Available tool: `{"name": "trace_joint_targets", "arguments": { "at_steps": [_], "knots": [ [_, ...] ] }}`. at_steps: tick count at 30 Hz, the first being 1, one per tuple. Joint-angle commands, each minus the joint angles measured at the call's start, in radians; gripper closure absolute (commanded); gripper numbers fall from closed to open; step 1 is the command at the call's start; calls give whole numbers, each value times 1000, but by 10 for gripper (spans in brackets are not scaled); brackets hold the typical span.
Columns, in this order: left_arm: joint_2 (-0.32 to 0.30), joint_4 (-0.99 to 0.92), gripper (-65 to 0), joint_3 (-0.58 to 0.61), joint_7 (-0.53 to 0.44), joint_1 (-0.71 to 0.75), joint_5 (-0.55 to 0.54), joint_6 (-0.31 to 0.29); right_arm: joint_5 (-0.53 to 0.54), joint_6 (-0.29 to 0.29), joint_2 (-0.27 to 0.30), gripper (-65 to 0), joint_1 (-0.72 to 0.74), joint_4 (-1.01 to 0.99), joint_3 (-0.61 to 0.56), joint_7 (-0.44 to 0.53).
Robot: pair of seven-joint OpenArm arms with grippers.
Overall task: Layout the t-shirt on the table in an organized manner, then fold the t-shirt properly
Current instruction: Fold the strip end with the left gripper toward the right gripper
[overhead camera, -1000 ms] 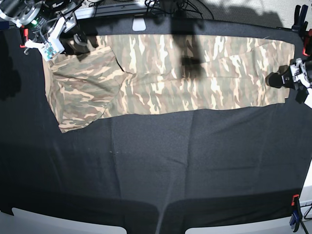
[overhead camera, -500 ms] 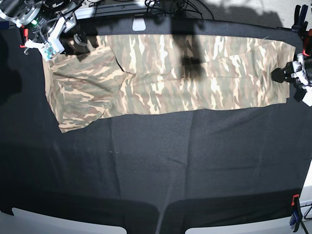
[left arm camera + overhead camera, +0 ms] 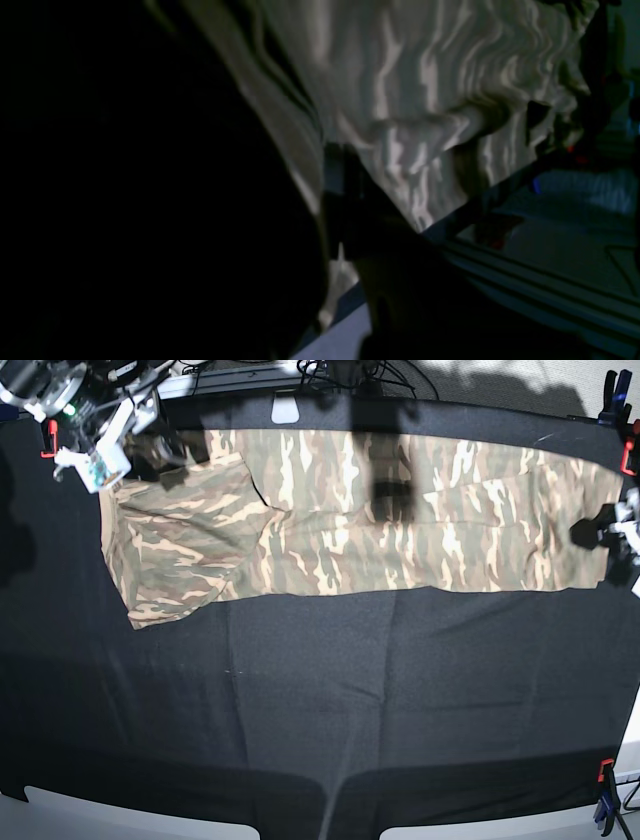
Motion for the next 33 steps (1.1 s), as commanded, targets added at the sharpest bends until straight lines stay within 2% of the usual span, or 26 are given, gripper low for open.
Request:
{"name": "trace_joint_targets", "arguments": {
  "at_steps": [1, 4, 14, 19, 24, 26, 33],
  "knots": [
    [-11, 38, 0, -7, -5, -11, -28, 15, 34, 5, 6, -239, 11, 18, 5, 28],
    [31, 108, 0, -7, -5, 8, -31, 56, 64, 5, 5, -239, 55, 18, 5, 27],
    [207, 429, 0, -7, -5, 140, -48, 56, 66, 5, 5, -239, 150, 18, 19, 24],
    [367, 531, 0, -7, -8, 152, 98, 53, 67, 5, 5, -239, 149, 18, 63, 24],
    [519, 530, 0, -7, -93, 152, 243, 53, 68, 5, 5, -239, 149, 18, 124, 25],
    [563, 530, 0, -7, -116, 152, 254, 53, 79, 5, 6, -239, 150, 18, 145, 25],
    [691, 530, 0, -5, -107, 152, 251, 53, 108, 5, 6, -239, 150, 18, 187, 29]
  ]
}}
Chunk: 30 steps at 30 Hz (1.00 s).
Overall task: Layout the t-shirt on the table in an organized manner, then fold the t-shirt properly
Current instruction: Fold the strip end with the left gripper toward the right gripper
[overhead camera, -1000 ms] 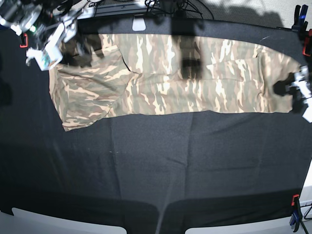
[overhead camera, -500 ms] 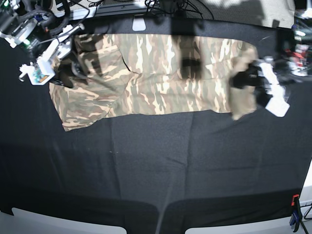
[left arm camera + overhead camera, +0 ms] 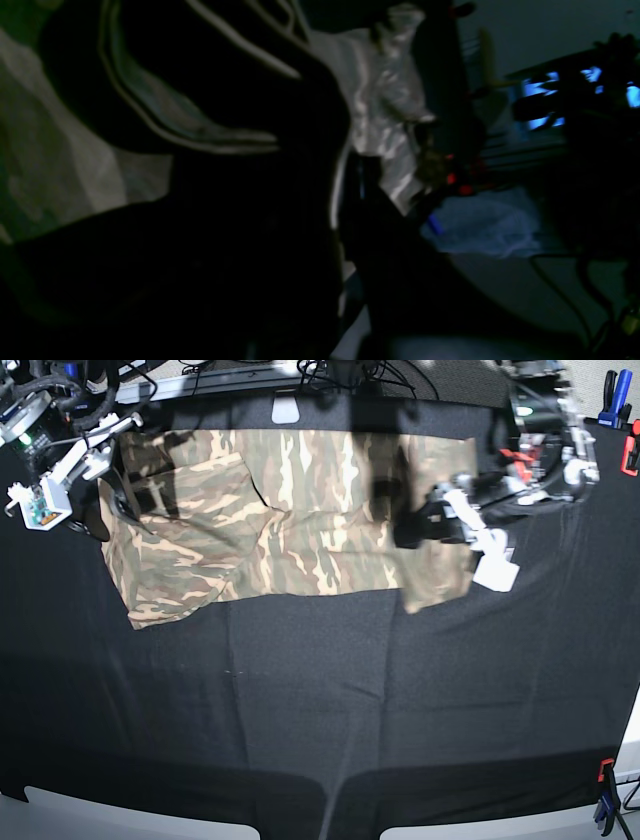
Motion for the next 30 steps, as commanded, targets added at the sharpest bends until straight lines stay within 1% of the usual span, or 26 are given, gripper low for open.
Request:
{"name": "trace_joint_targets", "arguments": {
  "at_steps": [1, 4, 8, 15, 18, 19, 20, 21, 22, 26, 30],
  "knots": [
    [13, 16, 0, 1, -13, -11, -26, -7, 21, 5, 8, -239, 0, 18, 5, 29],
    [47, 16, 0, 1, -12, -10, -8, -6, 21, 5, 8, -239, 0, 18, 5, 30],
    [62, 16, 0, 10, 29, -4, -9, -7, 21, 5, 8, -239, 0, 18, 5, 32],
    [65, 16, -6, 89, -13, 3, -21, -7, 21, 5, 8, -239, 0, 18, 5, 37],
    [65, 16, -202, 138, -33, 3, -22, -7, 21, 5, 8, -239, 0, 18, 5, 41],
    [65, 16, -252, 158, -37, 3, -31, -7, 21, 5, 8, -240, 0, 18, 5, 42],
    [65, 16, -287, 180, -36, 3, -49, -6, 21, 5, 8, -240, 0, 18, 5, 42],
    [64, 16, -307, 204, -36, 3, -70, -7, 21, 5, 8, -240, 0, 18, 5, 45],
    [64, 16, -312, 228, -36, 3, -88, -7, 21, 5, 8, -240, 0, 18, 5, 48],
    [64, 16, -312, 315, -36, -1, -96, -7, 21, 5, 8, -240, 0, 18, 5, 77],
    [63, 16, -312, 333, -33, -31, -95, -7, 21, 5, 8, -240, 0, 18, 5, 86]
  ]
}}
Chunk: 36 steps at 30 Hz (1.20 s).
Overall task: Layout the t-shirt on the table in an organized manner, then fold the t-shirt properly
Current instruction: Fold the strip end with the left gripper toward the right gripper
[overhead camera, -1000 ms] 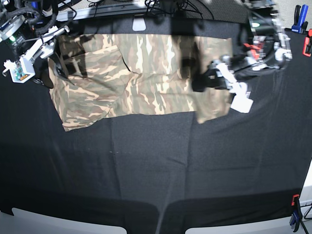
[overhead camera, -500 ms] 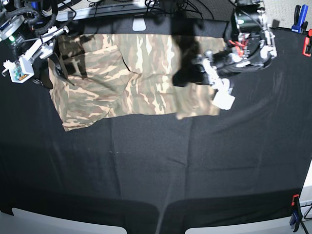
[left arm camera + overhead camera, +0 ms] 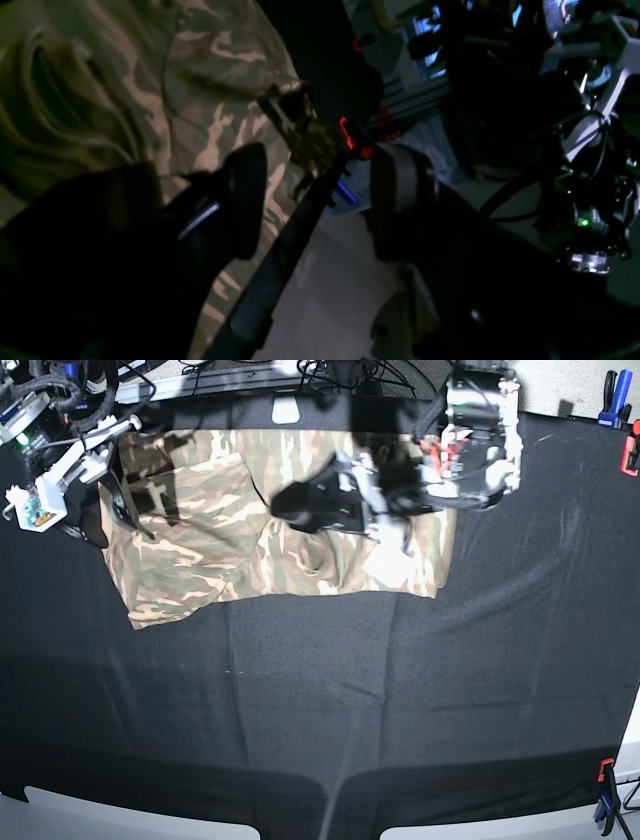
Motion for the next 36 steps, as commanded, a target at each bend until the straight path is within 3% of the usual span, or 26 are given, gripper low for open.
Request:
{"name": "trace_joint_targets", "arguments": {
  "at_steps": [1, 8, 13, 16, 20, 28, 33, 36],
  "knots": [
    [-3, 16, -312, 0, -2, -27, -31, -7, 21, 5, 8, -240, 0, 18, 5, 27],
    [-103, 62, -312, 0, 77, -130, -29, -7, 14, 5, 9, -240, 0, 18, 5, 27],
    [-192, 123, -312, 0, 75, -82, 91, 39, 14, 5, 8, -240, 0, 18, 5, 27],
    [-219, 140, -312, 0, 71, -8, 96, 46, 15, 5, 8, -240, 0, 18, 5, 27],
    [-209, 140, -312, 2, 53, 68, -18, 45, 16, 5, 8, -240, 0, 18, 5, 28],
    [-156, 140, -312, 3, 54, 73, -241, 11, 23, 5, 8, -243, 59, 18, 5, 26],
    [-151, 140, -312, 3, 80, 73, -241, 11, 14, 5, 8, -445, 69, 18, 5, 16],
    [-151, 140, -312, 3, 80, 73, -241, 11, 14, 5, 8, -466, 76, 18, 5, 12]
  ]
}}
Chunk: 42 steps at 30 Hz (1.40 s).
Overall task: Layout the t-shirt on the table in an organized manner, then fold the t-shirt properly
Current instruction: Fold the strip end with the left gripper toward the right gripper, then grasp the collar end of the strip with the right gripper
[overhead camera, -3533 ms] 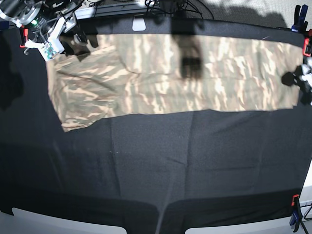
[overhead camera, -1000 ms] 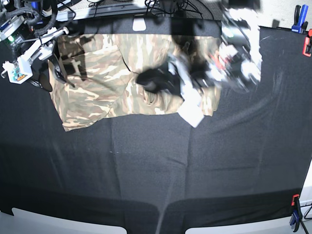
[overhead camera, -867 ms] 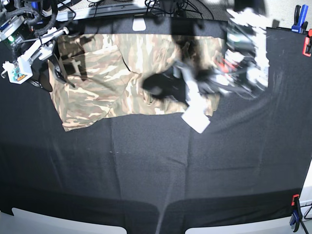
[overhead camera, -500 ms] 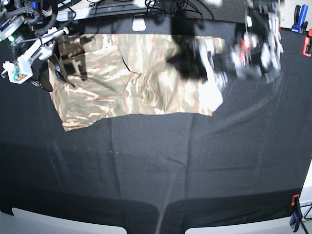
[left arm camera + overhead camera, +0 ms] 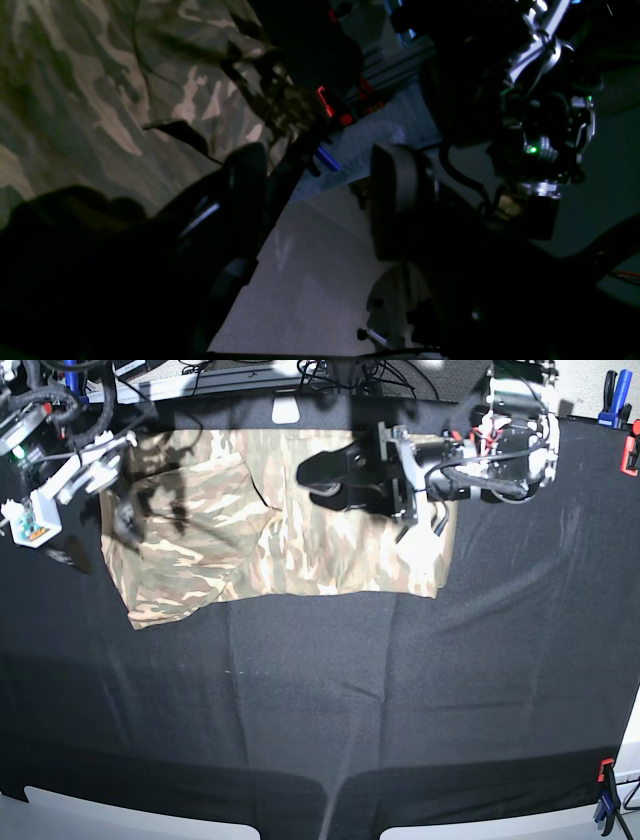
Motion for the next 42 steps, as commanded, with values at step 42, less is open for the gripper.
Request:
{"name": "trace_joint_targets", "arguments": {
  "at_steps": [42],
  "knots": [
    [3, 19, -312, 0, 0, -8, -31, -5, 135, 5, 307, -465, 307, -967, 56, -143]
  ]
}}
